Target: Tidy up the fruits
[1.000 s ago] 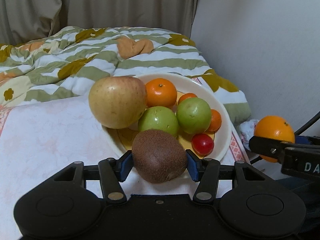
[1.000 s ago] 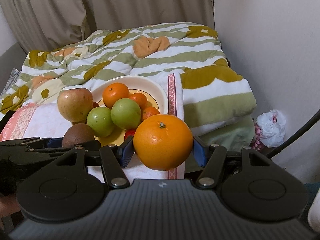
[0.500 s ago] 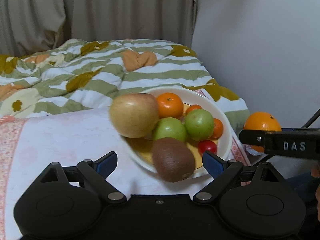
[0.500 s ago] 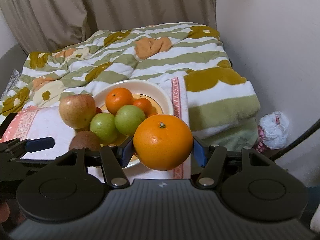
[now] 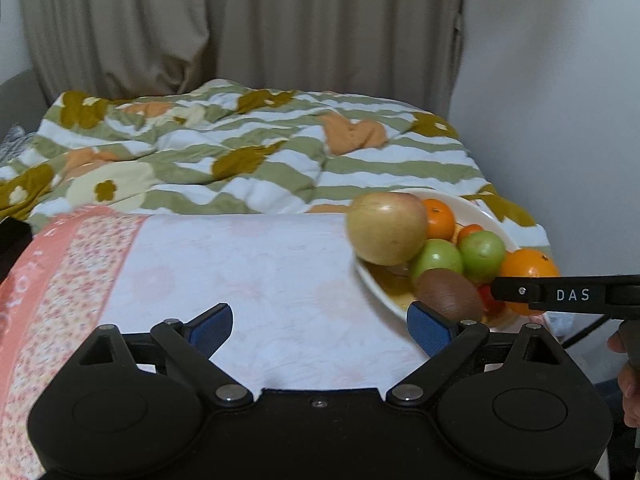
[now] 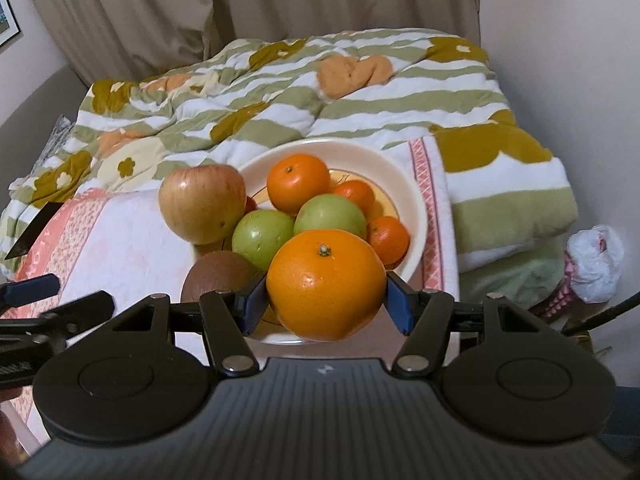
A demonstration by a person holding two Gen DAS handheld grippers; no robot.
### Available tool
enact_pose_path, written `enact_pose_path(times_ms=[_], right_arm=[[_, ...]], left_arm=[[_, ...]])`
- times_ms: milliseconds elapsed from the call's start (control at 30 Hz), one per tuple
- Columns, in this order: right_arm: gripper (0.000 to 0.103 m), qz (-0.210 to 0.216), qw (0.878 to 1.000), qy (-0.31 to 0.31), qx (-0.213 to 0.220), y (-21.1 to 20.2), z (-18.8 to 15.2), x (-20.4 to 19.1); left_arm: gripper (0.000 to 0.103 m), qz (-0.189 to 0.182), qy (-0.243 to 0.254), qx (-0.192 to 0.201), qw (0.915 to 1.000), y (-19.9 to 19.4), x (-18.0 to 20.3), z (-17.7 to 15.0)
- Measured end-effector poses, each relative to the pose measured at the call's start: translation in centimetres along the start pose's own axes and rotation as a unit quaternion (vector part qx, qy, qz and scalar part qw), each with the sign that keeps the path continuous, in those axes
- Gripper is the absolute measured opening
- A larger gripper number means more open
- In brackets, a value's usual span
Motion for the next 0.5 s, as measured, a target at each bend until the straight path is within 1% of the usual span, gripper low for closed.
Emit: enact_pose_path(times_ms=[133, 200, 233, 267, 333, 500], right_arm=[[0.077, 0.004, 1.000, -0.010, -0.002, 0.7, -0.2, -0.1], [0.079, 0.004, 1.000, -0.012, 0.006, 0.7, -0.1, -0.1], [0.084, 0.008, 1.000, -0.015, 0.013, 0.5, 0.0, -0.3], [0.092, 0.009, 1.000, -0.017, 0.019, 0.2, 0.2, -0.4], [0.103, -0.002, 0.999, -0.019, 0.036, -0.8, 0.5, -0.4], [0.103, -0.012, 0.999, -0.016, 0.048, -2.5, 0.5, -0.7]], left_arm=[[0.096, 0.015, -0.015, 0.006, 0.9998, -0.8, -1.1, -0.4], [0.097, 0.020, -0.021, 0.008, 0.9996, -1.2, -1.7, -0.5], [0.097, 0.021, -0.024, 0.009, 0.9995, -1.4, -2.0, -0.6], [0.097, 0.021, -0.027, 0.010, 0.9994, -1.6, -2.3, -0.7], [0.097, 0.021, -0.033, 0.013, 0.9992, -2.0, -2.7, -0.7], [0.097, 0.019, -0.038, 0.030, 0.9986, -3.5, -3.5, -0.3]])
Point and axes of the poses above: each gripper's, at about its wrist camera, not at the fingertips, and y roughly the way its jaws point, x to its right, z to its top, the point moved 7 cm from there along y, roughly the way its jaws point, and after that the axes turned 1 degree about x, right-handed, at the moved point
